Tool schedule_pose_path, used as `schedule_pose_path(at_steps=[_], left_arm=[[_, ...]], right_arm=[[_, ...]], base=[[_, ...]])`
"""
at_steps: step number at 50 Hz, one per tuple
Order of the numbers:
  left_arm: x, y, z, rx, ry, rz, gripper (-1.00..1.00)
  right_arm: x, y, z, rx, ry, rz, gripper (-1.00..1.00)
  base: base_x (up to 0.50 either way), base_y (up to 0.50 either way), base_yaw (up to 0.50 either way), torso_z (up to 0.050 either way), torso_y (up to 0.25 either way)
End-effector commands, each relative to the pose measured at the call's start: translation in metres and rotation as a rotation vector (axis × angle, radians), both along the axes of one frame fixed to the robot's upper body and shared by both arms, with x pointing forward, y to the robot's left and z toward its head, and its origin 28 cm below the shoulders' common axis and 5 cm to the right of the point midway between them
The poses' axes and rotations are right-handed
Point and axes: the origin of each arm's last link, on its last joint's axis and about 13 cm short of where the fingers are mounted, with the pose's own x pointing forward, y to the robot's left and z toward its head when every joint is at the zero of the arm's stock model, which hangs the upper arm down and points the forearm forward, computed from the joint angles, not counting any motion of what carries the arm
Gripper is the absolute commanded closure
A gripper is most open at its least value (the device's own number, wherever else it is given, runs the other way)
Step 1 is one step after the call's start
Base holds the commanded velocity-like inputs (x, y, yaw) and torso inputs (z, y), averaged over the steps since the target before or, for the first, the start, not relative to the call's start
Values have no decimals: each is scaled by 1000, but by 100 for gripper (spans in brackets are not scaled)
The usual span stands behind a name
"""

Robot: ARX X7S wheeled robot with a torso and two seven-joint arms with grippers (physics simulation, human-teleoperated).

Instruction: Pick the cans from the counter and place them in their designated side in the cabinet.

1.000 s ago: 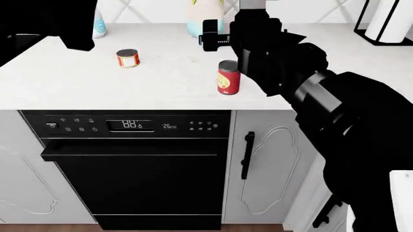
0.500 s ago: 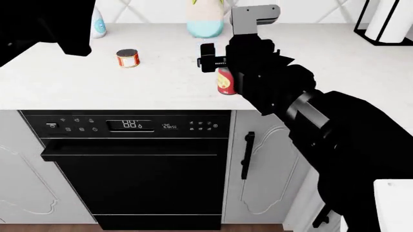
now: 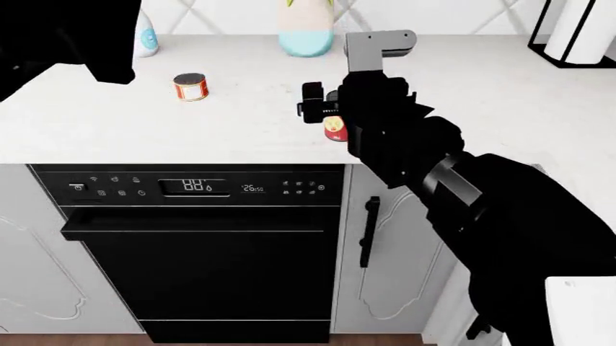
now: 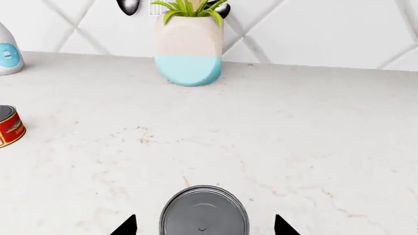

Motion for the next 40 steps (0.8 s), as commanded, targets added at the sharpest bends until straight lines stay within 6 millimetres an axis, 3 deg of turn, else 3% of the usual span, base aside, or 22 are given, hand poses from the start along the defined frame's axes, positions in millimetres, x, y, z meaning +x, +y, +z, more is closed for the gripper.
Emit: schedule_pose_path(at_steps=[1, 12, 33, 34, 40], left_arm=[[1, 0, -1, -1, 1, 2, -100], [1, -1, 0, 4, -4, 10, -100], [-1, 3, -1, -16, -18, 12, -100], [-1, 3, -1, -18, -19, 12, -100], [-3, 4, -2, -23, -23, 15, -100]], right_arm=[[2, -2, -4, 38, -25, -40, -100], [2, -2, -6, 50, -20, -26, -100], [0, 2, -5, 39, -20, 8, -100], [0, 2, -5, 40, -20, 10, 100], [0, 3, -3, 50, -25, 18, 100]], base=[[0, 0, 0, 0, 0], [0, 0, 0, 0, 0], [0, 0, 0, 0, -97], [0, 0, 0, 0, 0], [0, 0, 0, 0, 0]])
